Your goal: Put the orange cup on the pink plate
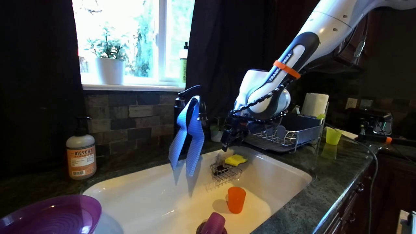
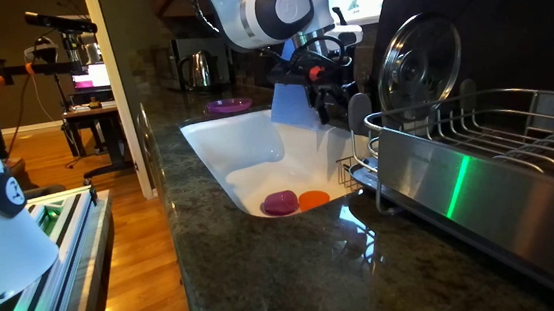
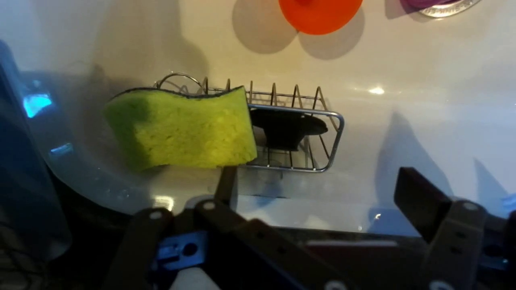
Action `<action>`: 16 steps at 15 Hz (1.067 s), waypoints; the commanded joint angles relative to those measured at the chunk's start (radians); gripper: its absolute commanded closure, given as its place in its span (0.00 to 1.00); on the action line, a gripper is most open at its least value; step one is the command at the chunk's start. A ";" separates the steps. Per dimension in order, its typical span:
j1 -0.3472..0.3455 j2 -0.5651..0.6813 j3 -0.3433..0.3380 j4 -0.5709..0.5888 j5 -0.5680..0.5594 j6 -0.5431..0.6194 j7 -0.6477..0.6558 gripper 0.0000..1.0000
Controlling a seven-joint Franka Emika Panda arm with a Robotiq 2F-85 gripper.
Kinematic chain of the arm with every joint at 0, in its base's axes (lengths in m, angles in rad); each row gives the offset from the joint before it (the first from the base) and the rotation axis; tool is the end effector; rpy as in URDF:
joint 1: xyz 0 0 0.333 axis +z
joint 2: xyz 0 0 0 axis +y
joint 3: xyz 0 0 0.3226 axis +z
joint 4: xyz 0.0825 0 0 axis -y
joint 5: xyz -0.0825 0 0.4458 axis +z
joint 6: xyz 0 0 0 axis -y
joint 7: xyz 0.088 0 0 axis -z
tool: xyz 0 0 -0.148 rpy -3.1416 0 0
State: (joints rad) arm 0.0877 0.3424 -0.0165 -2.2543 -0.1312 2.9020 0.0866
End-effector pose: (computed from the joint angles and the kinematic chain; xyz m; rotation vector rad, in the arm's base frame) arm 0.6137 0.0500 0.1558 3.0689 0.1676 0.4769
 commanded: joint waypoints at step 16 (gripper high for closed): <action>0.005 0.075 -0.007 -0.147 0.101 0.044 0.074 0.00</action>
State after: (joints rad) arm 0.1058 0.3916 -0.0146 -2.3793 -0.0497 2.8995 0.1700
